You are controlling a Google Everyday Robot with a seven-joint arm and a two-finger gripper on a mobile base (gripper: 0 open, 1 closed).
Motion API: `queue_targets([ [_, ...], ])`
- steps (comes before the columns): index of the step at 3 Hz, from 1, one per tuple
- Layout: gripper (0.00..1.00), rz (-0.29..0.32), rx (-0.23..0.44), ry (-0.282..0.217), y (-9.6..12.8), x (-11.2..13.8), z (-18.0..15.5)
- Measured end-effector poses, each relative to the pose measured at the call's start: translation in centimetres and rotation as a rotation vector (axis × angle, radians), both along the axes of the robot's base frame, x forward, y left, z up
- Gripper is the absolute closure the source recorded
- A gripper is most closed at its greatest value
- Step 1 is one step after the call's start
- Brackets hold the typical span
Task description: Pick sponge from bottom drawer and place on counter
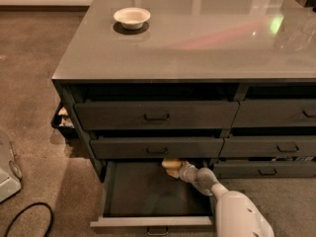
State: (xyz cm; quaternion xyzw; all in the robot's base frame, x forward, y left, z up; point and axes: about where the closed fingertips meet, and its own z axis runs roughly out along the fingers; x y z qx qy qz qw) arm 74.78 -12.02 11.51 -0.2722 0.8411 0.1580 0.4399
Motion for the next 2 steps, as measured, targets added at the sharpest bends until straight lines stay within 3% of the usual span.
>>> queue_targets([
  [2,0.88,0.042,0.019,-0.012,0.92,-0.53,0.16],
])
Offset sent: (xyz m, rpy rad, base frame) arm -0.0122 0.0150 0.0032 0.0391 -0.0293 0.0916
